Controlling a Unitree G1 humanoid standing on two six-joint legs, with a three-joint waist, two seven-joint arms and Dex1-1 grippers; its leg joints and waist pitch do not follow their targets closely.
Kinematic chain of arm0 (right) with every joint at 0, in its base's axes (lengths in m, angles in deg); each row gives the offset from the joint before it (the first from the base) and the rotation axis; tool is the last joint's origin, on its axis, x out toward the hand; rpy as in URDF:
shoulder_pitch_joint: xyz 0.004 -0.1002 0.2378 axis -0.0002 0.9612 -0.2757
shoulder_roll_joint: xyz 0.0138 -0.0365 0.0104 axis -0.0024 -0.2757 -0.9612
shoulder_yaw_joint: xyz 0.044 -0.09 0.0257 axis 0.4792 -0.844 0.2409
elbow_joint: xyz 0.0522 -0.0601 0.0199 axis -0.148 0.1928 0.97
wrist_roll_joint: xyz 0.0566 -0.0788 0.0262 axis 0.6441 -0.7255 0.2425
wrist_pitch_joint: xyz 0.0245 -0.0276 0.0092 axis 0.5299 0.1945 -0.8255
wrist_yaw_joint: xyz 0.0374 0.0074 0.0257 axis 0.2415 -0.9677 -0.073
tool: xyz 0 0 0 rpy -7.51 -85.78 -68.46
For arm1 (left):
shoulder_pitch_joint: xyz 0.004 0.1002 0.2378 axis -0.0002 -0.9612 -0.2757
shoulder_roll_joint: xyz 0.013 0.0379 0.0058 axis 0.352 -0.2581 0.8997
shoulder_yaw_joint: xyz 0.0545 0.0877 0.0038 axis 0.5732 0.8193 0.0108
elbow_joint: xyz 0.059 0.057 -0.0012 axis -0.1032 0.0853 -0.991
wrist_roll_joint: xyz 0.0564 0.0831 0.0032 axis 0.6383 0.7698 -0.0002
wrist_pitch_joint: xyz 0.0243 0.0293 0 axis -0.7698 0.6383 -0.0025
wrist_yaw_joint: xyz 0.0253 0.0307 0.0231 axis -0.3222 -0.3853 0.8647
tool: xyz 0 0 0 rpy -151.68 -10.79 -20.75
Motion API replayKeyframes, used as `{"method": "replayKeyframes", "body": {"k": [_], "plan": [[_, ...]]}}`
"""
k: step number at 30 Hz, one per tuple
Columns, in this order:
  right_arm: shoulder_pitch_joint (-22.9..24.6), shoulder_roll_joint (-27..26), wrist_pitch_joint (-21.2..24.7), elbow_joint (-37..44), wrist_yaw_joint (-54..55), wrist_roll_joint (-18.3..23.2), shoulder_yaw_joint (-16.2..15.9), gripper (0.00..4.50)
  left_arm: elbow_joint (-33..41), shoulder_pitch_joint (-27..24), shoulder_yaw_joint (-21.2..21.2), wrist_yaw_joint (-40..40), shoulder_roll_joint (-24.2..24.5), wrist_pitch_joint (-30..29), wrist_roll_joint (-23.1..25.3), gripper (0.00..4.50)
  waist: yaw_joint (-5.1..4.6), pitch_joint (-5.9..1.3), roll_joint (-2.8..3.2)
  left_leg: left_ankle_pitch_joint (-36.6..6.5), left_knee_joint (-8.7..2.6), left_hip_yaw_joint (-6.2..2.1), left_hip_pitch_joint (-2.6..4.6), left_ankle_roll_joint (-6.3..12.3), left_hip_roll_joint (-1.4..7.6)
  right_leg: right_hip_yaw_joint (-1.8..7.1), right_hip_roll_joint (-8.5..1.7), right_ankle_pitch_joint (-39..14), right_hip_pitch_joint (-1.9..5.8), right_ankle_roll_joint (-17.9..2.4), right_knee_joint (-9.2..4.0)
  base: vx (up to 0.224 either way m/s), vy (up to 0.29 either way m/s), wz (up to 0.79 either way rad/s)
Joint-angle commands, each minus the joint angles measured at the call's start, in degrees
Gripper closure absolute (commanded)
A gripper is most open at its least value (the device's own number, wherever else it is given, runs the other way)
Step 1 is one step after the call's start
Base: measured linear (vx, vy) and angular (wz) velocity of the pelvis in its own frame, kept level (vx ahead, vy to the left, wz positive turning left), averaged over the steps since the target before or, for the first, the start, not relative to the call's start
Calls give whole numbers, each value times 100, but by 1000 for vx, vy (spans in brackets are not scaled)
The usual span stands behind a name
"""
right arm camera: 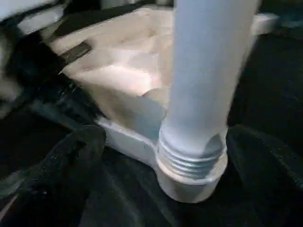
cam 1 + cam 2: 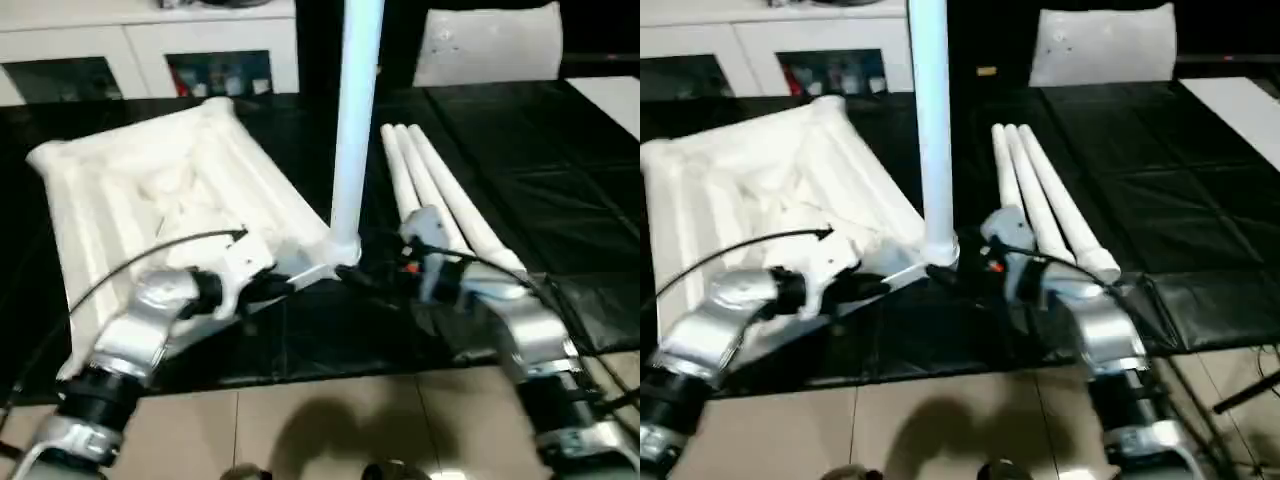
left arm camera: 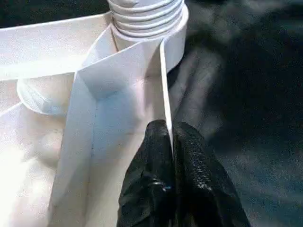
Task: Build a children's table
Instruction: Rotate leg to tighten
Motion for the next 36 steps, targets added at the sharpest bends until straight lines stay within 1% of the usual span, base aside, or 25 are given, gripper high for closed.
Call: {"method": "replayKeyframes", "body": {"k": [1,2,3,4,6,7,8,9,11,12,14,16,20,21,22,24,25,29,30,33,34,35,36], "plan": [[-103,162,69,49,-296,-49,-119,2,-21,115,238,662,164,247,-53,450,-6,-380,20,-691,-356,-40,15,419,180,303,-413,-891,369,-1156,-407,0,0,0],[-198,259,59,-13,-473,-65,-178,2,-95,162,302,1006,279,301,-96,450,9,-394,-3,-661,-349,-35,17,414,179,300,-414,-838,377,-1192,-400,0,0,0],[-221,286,63,-27,-521,-69,-202,2,-137,180,319,1088,305,334,-102,450,25,-397,9,-593,-348,-35,8,422,188,306,-417,-723,377,-1221,-369,0,0,0],[-293,371,17,-110,-677,-126,-311,2,-275,239,379,1354,374,522,-121,450,37,-400,1,-590,-342,-27,19,433,179,296,-409,-726,369,-1241,-374,0,0,0],[-309,391,-5,-136,-717,-146,-343,2,-306,252,392,1418,386,573,-129,450,47,-395,9,-616,-343,-23,22,417,189,301,-421,-751,365,-1254,-379,0,0,0],[-341,436,-115,-233,-876,-232,-481,2,-390,293,427,1583,408,640,-165,450,59,-396,7,-638,-342,-24,21,390,198,309,-434,-773,370,-1258,-377,0,0,0],[-353,420,-146,-285,-932,-241,-518,2,-446,319,459,1660,419,694,-164,450,72,-405,-5,-632,-342,-22,19,381,197,303,-435,-787,372,-1268,-378,0,0,0],[-360,414,-161,-316,-979,-238,-538,2,-515,350,484,1726,423,761,-164,450,92,-405,5,-606,-339,-20,13,378,194,305,-431,-759,373,-1269,-373,0,0,0],[-367,380,-128,-359,-1113,-156,-563,2,-600,390,534,1868,427,897,-176,450,121,-407,5,-621,-340,-20,20,375,201,304,-432,-745,371,-1268,-368,0,0,0],[-367,372,-137,-373,-1141,-141,-568,18,-608,397,540,1891,422,908,-186,450,130,-407,0,-637,-345,-20,23,373,208,305,-434,-756,369,-1265,-368,0,0,0],[-376,375,-180,-489,-1386,-90,-682,18,-653,453,594,2048,358,932,-256,450,156,-407,3,-679,-344,-18,27,345,212,308,-444,-804,369,-1275,-368,0,0,0],[-393,407,-167,-516,-1506,-73,-731,46,-697,498,629,2134,331,971,-259,450,159,-403,-9,-648,-348,-23,11,345,212,305,-440,-792,381,-1262,-362,0,0,0],[-435,447,-232,-630,-1665,-103,-778,75,-818,572,653,2207,285,1075,-222,450,158,-406,-14,-597,-341,-23,6,356,208,302,-441,-769,383,-1252,-362,0,0,0],[-445,465,-250,-650,-1713,-120,-800,94,-863,597,661,2205,277,1113,-204,450,157,-405,-14,-611,-339,-22,8,356,205,301,-443,-804,379,-1247,-367,0,0,0],[-450,477,-270,-659,-1752,-134,-813,94,-917,625,673,2209,273,1160,-193,450,154,-398,-16,-609,-338,-20,2,361,198,302,-439,-821,379,-1239,-377,0,0,0],[-453,484,-294,-669,-1800,-146,-820,110,-975,649,688,2224,273,1208,-190,450,159,-397,-17,-612,-343,-23,4,360,204,302,-439,-854,383,-1217,-376,0,0,0],[-453,483,-305,-672,-1820,-151,-824,120,-1007,657,692,2221,271,1238,-183,450,155,-388,-31,-649,-343,-18,6,366,202,301,-434,-906,374,-1200,-386,0,0,0],[-456,479,-319,-683,-1876,-139,-837,149,-1044,660,692,2226,272,1264,-178,450,162,-386,-25,-671,-348,-21,13,346,208,303,-444,-1045,371,-1166,-398,0,0,0],[-456,479,-319,-683,-1876,-139,-837,158,-1044,660,692,2226,272,1264,-178,450,158,-385,-35,-665,-350,-21,11,346,209,302,-441,-1044,372,-1163,-396,0,0,0],[-444,417,-303,-702,-1887,-100,-832,170,-1073,641,671,2192,282,1296,-165,450,159,-387,-28,-620,-349,-22,9,368,208,299,-435,-984,368,-1172,-386,0,0,0],[-420,383,-256,-686,-1902,-46,-814,170,-1072,625,673,2186,293,1311,-164,450,158,-383,-47,-625,-348,-19,5,375,206,300,-438,-990,369,-1169,-392,0,0,0],[-342,271,-122,-603,-1843,86,-743,173,-1006,559,663,2107,311,1308,-156,450,164,-386,-36,-623,-347,-21,6,375,207,302,-443,-1006,369,-1166,-389,0,0,0],[-311,228,-90,-572,-1808,121,-720,174,-977,534,650,2056,313,1299,-153,450,157,-378,-38,-640,-354,-23,-3,381,207,298,-439,-1036,372,-1161,-395,0,0,0]]}}
